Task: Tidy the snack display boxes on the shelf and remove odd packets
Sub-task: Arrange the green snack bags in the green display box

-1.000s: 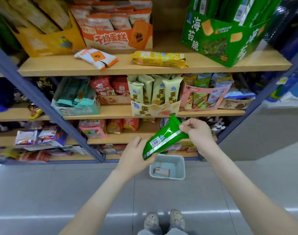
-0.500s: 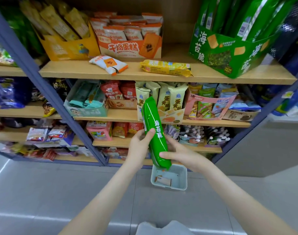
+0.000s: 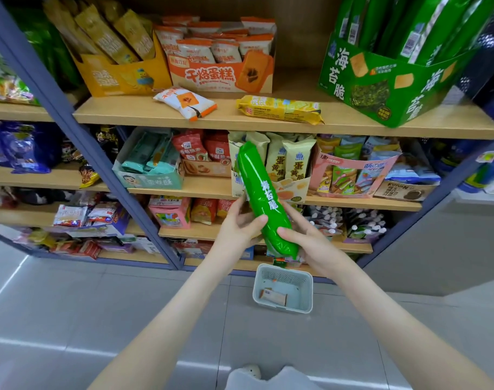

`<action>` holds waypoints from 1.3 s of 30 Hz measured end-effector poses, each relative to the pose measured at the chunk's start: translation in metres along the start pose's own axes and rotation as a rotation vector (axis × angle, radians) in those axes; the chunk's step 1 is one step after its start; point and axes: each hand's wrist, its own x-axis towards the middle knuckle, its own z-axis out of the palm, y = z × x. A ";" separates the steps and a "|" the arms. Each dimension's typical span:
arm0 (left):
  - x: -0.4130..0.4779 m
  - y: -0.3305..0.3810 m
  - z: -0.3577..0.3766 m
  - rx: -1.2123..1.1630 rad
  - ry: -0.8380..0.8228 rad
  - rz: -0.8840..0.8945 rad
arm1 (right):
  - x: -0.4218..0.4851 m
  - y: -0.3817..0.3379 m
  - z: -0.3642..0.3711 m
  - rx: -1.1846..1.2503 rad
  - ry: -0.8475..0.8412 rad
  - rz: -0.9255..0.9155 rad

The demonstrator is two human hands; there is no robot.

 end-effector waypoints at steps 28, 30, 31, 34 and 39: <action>-0.003 0.039 -0.011 0.278 -0.269 -0.026 | 0.005 -0.049 0.009 -0.005 -0.033 -0.140; 0.001 0.043 -0.013 0.410 -0.114 0.043 | 0.008 -0.049 0.010 -0.023 0.037 -0.160; 0.002 0.045 -0.013 0.440 -0.043 0.084 | 0.008 -0.051 0.012 -0.073 0.094 -0.170; -0.001 0.055 -0.008 0.376 0.022 0.195 | 0.010 -0.059 0.020 -0.235 0.283 -0.240; 0.002 0.075 0.013 0.475 0.040 0.334 | 0.011 -0.076 0.035 -0.489 0.359 -0.383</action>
